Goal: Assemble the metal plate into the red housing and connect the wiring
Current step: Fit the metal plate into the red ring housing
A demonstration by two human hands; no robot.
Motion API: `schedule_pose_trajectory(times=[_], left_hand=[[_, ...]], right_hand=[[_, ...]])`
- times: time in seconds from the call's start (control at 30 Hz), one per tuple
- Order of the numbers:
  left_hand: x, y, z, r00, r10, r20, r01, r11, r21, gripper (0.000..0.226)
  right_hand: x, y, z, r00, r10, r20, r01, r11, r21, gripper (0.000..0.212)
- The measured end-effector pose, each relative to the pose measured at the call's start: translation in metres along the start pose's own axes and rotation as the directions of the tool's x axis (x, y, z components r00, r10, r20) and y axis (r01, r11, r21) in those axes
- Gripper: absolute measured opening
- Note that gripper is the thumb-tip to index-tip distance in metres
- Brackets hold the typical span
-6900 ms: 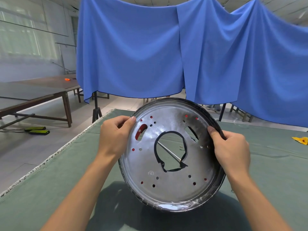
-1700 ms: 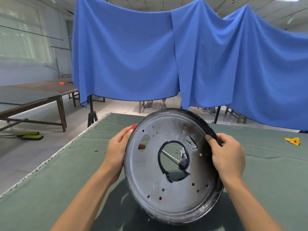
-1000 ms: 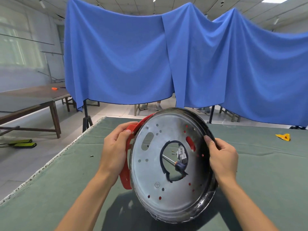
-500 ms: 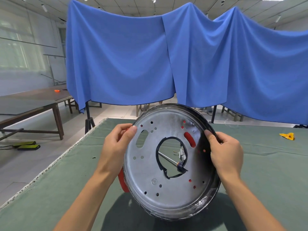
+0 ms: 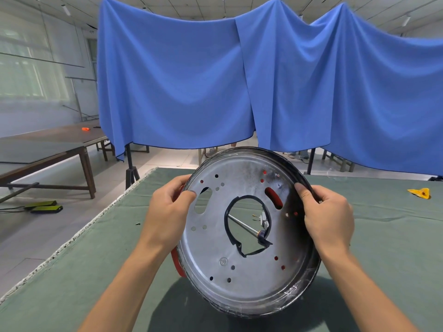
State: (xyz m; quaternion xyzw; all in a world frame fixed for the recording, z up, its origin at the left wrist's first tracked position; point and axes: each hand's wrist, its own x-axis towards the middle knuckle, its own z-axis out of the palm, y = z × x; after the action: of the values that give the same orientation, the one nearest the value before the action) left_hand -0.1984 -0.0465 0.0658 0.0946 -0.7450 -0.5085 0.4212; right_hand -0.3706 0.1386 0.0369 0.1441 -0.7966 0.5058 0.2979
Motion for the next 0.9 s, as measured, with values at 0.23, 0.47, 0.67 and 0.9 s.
schedule_pose_trajectory(times=[0.23,0.47,0.67,0.9], left_hand=[[0.0002,-0.0004,0.0002,1.0,0.014,-0.003,-0.014,1.0,0.02,0.035],[0.0,0.0001,-0.0003,1.0,0.015,-0.023,-0.014,0.999,0.039,0.036],[0.0003,-0.001,-0.0012,0.999,0.016,-0.034,-0.015,1.0,0.024,0.042],[0.0012,-0.0061,-0.0051,0.998,-0.036,-0.048,0.037,0.999,0.01,0.045]], right_hand=[[-0.0003,-0.0023,-0.0012,1.0,0.02,0.003,-0.02,1.0,0.004,0.042],[-0.001,-0.0046,-0.0016,0.999,0.046,0.009,-0.046,0.999,0.004,0.048],[-0.0022,-0.0059,-0.0013,0.997,0.063,0.037,-0.063,0.998,0.019,0.041],[0.0023,-0.0092,-0.0027,0.972,0.13,0.198,-0.151,0.984,0.094,0.044]])
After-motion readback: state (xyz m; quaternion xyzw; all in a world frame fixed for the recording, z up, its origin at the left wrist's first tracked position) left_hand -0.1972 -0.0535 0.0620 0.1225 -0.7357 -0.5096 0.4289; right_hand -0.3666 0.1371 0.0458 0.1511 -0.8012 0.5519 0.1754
